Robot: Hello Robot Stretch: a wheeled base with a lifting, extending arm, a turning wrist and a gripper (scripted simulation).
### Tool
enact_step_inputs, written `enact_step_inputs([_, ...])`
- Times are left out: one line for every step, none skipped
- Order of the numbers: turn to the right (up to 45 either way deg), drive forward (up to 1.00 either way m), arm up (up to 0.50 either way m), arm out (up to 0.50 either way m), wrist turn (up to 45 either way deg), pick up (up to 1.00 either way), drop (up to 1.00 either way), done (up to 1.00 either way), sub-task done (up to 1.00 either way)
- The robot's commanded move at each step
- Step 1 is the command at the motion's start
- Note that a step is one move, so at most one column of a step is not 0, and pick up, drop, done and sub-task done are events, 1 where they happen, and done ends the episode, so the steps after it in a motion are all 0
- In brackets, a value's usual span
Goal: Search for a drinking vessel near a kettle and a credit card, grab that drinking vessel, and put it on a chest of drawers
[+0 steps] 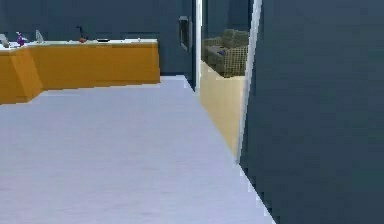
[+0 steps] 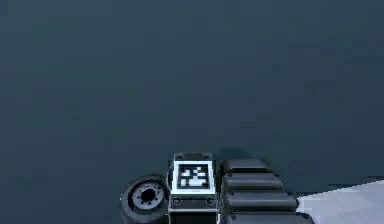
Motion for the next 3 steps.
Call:
enact_step_inputs([0.0,1.0,0.0,0.0,0.0,0.0,0.0,0.0,0.0])
enact_step_inputs([-3.0,0.0,0.0,0.0,0.0,0.0,0.0,0.0,0.0])
enact_step_inputs([0.0,0.85,0.0,0.0,0.0,0.0,0.0,0.0,0.0])
